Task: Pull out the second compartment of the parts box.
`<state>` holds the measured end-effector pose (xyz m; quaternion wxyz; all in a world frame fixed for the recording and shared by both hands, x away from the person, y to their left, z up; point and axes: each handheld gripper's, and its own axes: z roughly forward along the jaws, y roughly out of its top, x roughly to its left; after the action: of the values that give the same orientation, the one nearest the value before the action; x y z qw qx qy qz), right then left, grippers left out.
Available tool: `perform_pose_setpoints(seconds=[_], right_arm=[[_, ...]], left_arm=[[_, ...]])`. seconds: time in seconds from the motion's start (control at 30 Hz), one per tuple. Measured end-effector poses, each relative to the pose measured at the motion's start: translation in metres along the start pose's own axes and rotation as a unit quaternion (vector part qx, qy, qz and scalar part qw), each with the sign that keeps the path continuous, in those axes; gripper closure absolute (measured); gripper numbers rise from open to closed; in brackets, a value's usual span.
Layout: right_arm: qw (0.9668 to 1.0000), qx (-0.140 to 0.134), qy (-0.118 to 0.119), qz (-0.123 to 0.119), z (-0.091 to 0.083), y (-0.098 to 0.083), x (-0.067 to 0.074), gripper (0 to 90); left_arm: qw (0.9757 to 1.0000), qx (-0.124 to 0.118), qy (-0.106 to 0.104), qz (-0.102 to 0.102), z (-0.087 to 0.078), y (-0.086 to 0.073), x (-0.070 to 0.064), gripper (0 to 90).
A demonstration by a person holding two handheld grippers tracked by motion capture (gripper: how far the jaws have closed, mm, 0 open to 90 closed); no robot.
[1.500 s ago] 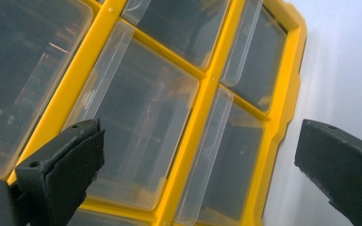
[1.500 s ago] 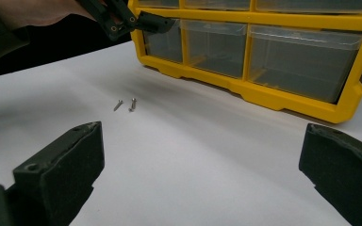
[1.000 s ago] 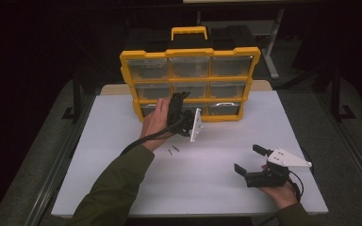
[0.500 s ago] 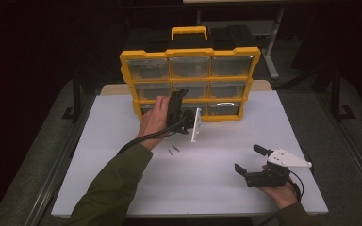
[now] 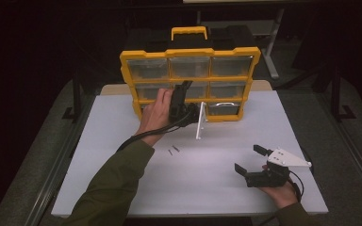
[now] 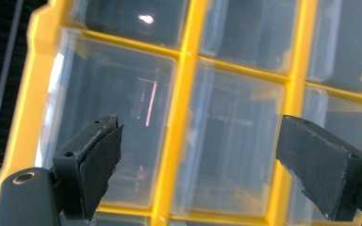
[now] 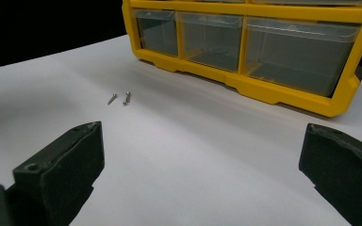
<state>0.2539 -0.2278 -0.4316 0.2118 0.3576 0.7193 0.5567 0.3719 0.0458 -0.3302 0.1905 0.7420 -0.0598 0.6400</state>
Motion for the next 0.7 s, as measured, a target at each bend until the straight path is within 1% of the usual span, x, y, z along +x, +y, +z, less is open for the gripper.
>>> perform_pose_setpoints(seconds=[0.07, 0.13, 0.2, 0.23, 0.3, 0.33, 0.37, 0.4, 0.47, 0.57, 0.6, 0.63, 0.67, 0.7], right_arm=[[1.0, 0.001, 0.0, 0.0, 0.0, 0.0, 0.0, 0.1], [1.0, 0.001, 0.0, 0.0, 0.0, 0.0, 0.0, 0.1], [1.0, 0.001, 0.001, -0.001, -0.001, 0.0, 0.0, 0.1], [1.0, 0.0, 0.002, -0.002, -0.001, 0.0, 0.0, 0.1], [1.0, 0.0, 0.002, -0.003, -0.001, 0.0, 0.0, 0.2], [1.0, 0.001, 0.002, -0.002, -0.001, 0.0, 0.0, 0.2], [1.0, 0.002, 0.002, 0.0, -0.001, -0.001, 0.0, 0.1], [1.0, 0.001, 0.002, -0.001, -0.001, 0.0, -0.001, 0.1], [1.0, 0.001, 0.002, -0.001, -0.001, 0.0, 0.0, 0.1], [1.0, 0.002, 0.002, -0.001, 0.0, -0.001, 0.001, 0.1], [1.0, 0.001, 0.003, -0.002, 0.0, -0.001, 0.001, 0.1], [1.0, 0.002, 0.003, -0.003, 0.0, -0.001, 0.001, 0.1], [1.0, 0.003, 0.003, -0.002, 0.0, -0.001, 0.001, 0.1], [1.0, 0.002, 0.003, -0.002, 0.0, -0.001, 0.001, 0.1]], left_arm=[[0.9999, 0.011, 0.007, 0.007, 0.001, 0.002, 0.003, 17.7], [0.9998, 0.013, 0.013, 0.004, 0.001, 0.002, 0.006, 20.3], [0.9996, 0.018, 0.021, 0.01, 0.002, 0.001, 0.009, 23.3], [0.9996, 0.019, 0.018, 0.009, 0.001, 0.001, 0.01, 24.5], [0.9994, 0.019, 0.026, 0.012, 0.001, 0.002, 0.013, 26.4], [0.9995, 0.017, 0.025, 0.01, 0.001, 0.002, 0.014, 27.9], [0.9994, 0.017, 0.027, 0.012, 0.002, 0.003, 0.014, 30.7], [0.9991, 0.018, 0.034, 0.016, 0.001, 0.003, 0.015, 32.6], [0.9991, 0.02, 0.036, 0.008, 0.002, 0.004, 0.018, 34.6], [0.9988, 0.024, 0.041, 0.011, 0.003, 0.005, 0.02, 36.8], [0.9986, 0.027, 0.044, 0.016, 0.004, 0.005, 0.021, 38.5], [0.9985, 0.027, 0.046, 0.015, 0.004, 0.005, 0.022, 39.2], [0.9985, 0.027, 0.047, 0.01, 0.005, 0.006, 0.023, 39.6], [0.9984, 0.026, 0.048, 0.011, 0.005, 0.006, 0.023, 39.9]])
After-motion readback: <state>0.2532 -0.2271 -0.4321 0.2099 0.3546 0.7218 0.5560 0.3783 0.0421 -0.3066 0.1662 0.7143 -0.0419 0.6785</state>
